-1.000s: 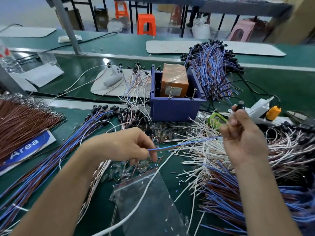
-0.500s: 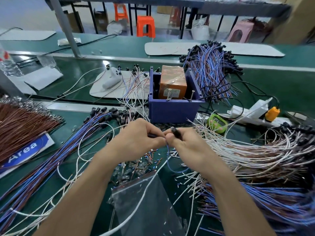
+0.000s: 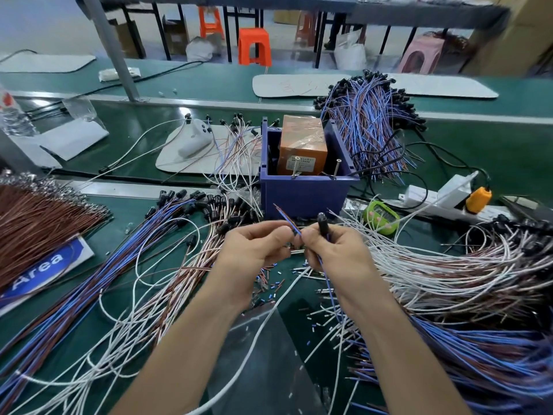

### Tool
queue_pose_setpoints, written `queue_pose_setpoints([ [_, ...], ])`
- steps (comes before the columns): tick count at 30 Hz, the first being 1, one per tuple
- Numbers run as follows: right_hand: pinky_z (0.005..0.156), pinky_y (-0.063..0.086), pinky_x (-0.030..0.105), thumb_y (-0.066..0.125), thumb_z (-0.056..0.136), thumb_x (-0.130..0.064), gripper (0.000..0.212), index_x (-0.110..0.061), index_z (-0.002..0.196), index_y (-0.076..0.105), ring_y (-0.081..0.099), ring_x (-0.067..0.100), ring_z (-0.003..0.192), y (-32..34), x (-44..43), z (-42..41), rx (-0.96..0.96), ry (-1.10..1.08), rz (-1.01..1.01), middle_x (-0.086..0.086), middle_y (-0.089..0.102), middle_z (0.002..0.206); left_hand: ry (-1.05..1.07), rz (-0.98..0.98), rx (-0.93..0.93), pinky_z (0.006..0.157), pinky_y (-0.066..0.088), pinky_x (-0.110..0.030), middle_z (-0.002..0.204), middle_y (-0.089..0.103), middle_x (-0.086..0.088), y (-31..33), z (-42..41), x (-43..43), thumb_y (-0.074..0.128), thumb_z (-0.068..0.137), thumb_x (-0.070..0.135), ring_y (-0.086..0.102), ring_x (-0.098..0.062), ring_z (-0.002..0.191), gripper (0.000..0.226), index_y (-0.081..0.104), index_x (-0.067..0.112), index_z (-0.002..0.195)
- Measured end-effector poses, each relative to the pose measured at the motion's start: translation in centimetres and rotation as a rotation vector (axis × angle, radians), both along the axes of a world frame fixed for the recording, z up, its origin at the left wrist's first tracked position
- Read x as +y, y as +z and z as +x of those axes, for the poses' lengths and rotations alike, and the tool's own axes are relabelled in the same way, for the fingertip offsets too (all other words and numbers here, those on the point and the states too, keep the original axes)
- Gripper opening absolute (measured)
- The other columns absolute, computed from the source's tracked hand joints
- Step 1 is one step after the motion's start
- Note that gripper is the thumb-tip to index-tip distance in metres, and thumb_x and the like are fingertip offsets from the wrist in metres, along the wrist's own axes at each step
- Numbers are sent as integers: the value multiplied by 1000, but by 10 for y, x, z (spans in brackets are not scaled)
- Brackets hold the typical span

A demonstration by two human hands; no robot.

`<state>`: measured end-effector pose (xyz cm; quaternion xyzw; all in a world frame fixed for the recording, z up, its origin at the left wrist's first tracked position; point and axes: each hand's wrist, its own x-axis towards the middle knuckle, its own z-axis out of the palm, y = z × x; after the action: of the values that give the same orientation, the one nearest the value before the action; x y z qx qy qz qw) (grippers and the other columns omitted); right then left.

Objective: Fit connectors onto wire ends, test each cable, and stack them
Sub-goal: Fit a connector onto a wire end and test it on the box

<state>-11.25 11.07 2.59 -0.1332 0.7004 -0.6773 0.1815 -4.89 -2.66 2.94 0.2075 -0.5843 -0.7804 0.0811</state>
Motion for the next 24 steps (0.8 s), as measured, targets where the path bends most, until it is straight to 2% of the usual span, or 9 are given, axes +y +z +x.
queue_pose_setpoints([
  [3, 51, 36, 16, 62, 101, -19, 39, -25, 65, 73, 43, 7, 48, -4, 0, 1, 35, -31, 13, -3, 54, 49, 30, 32, 32, 67, 57, -17, 73, 76, -5, 4, -6, 9, 69, 90, 0, 71, -9, 67, 18, 80, 10, 81],
  [6, 49, 36, 13, 62, 101, -21, 39, -19, 63, 71, 45, 3, 46, -6, 0, 2, 43, -100, 0, -1, 59, 52, 71, 46, 30, 64, 56, -18, 70, 75, -5, 7, -12, 16, 69, 90, -3, 70, -12, 62, 10, 75, 3, 85],
  [9, 55, 38, 22, 61, 101, -22, 32, -18, 73, 76, 48, 3, 47, -6, -4, 1, 35, -214, 26, 5, 69, 60, 188, 50, 12, 60, 58, -21, 70, 75, -10, 11, -19, 23, 68, 92, -3, 70, -17, 58, 16, 74, 4, 79],
  [12, 61, 36, 30, 58, 102, -18, 39, -23, 66, 75, 51, 5, 46, -4, -6, -1, -34, -388, -26, 4, 68, 58, 277, 33, -16, 58, 60, -25, 76, 78, -11, 15, -28, 17, 65, 98, 7, 73, -20, 60, 10, 71, 8, 90],
  [14, 62, 39, 33, 55, 103, -17, 41, -18, 66, 71, 55, 11, 51, -3, -5, -4, -86, -479, -86, 1, 65, 55, 268, -34, -29, 53, 57, -25, 66, 74, -4, 17, -34, 9, 62, 99, 9, 66, -19, 51, 13, 70, 10, 90],
  [16, 62, 40, 31, 53, 105, -18, 37, -17, 71, 68, 56, 13, 52, -1, -4, -8, -132, -543, -132, 0, 64, 53, 290, -94, -45, 53, 50, -25, 56, 62, 3, 16, -42, 5, 58, 98, 7, 52, -12, 44, 21, 73, 12, 83],
  [19, 57, 41, 27, 52, 106, -21, 35, -13, 75, 65, 53, 11, 47, 2, -5, -15, -190, -594, -193, -1, 61, 50, 328, -128, -69, 62, 40, -31, 61, 60, 6, 17, -49, 4, 56, 94, 2, 39, -7, 44, 31, 76, 16, 75],
  [21, 51, 38, 27, 52, 106, -21, 34, -12, 75, 63, 48, 14, 46, 5, -7, -19, -201, -607, -203, -2, 60, 48, 352, -119, -45, 63, 49, -27, 64, 71, 8, 16, -51, 3, 59, 93, -2, 53, -6, 46, 25, 76, 14, 82],
  [24, 49, 36, 26, 52, 106, -21, 35, -14, 73, 63, 46, 17, 47, 5, -7, -23, -186, -611, -179, -1, 60, 47, 416, -147, -23, 60, 57, -21, 64, 75, 1, 16, -51, 2, 68, 90, 0, 74, -16, 57, 14, 74, 12, 85],
])
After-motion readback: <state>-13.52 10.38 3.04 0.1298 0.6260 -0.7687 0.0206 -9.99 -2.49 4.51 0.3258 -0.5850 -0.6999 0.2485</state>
